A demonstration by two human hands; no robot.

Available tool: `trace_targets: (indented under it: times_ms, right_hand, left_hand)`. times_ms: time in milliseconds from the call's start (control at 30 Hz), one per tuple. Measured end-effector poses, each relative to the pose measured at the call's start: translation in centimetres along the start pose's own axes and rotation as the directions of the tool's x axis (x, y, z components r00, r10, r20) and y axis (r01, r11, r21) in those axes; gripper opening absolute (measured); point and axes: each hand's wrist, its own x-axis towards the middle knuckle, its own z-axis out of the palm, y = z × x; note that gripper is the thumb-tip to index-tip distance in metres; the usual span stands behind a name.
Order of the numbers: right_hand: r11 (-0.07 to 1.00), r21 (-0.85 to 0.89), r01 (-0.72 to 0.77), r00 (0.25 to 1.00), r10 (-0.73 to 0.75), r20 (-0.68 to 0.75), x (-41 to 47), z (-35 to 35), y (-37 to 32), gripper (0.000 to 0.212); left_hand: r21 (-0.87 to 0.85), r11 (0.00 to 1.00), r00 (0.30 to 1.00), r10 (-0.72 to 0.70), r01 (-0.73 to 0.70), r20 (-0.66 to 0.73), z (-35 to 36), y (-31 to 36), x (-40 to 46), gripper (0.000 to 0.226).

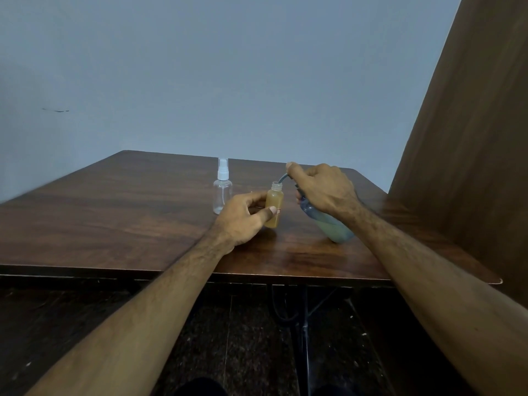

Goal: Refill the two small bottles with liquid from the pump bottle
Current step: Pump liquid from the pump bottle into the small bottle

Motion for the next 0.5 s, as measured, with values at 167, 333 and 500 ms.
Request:
trace_targets:
  times_ms: [167,333,500]
  right_hand:
    - [1.000,0.003,0.002,1.000,-0.002,-0.008,-0.06,0.06,0.01,0.076]
    - [1.000,0.028,0.003,1.000,-0.002,-0.023,-0.08,0.16,0.30,0.089]
    - [0.974,0.212,-0.074,0.996,0.085,-0.041,-0.22,-0.38,0.41,0.093]
  left_hand:
    - [-0.004,1.000,1.000,-0.006,0.006,0.006,0.04,-0.05,0.09,0.037]
    - [-0.018,1.000,1.000,-0.004,0.004,0.005,0.00,-0.20,0.12,0.037]
    - [-0.028,1.000,1.000,0.004,-0.004,-0.006,0.06,-0.25,0.07,0.036]
